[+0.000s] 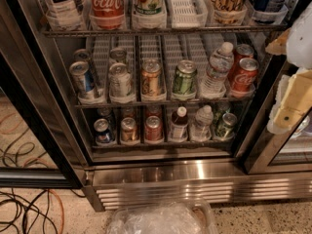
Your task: Pick orange can from middle shelf of fridge
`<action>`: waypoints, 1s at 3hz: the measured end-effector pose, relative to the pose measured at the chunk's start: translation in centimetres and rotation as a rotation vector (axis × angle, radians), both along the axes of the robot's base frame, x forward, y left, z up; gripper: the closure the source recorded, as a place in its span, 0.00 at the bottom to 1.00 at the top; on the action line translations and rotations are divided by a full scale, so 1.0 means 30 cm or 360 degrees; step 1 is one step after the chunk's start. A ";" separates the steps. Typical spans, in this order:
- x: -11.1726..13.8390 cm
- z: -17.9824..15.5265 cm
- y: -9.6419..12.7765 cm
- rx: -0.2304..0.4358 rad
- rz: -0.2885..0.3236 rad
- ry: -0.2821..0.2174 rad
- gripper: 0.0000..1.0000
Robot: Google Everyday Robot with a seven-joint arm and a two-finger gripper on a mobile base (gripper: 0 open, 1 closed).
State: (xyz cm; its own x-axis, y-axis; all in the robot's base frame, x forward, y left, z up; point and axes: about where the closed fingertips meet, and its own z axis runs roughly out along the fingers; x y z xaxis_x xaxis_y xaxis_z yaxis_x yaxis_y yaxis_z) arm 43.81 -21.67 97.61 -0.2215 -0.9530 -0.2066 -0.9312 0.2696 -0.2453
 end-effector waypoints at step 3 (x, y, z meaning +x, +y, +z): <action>-0.005 -0.075 0.055 0.0303 -0.0031 -0.0132 0.00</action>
Offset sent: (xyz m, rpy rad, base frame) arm 0.0043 0.0179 -0.0231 0.1570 -0.0618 -0.0085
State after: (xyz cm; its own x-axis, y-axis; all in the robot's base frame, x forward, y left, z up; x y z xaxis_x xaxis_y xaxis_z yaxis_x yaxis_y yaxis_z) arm 43.66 -20.01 95.37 -0.2142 -0.8907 -0.4010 -0.9041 0.3362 -0.2638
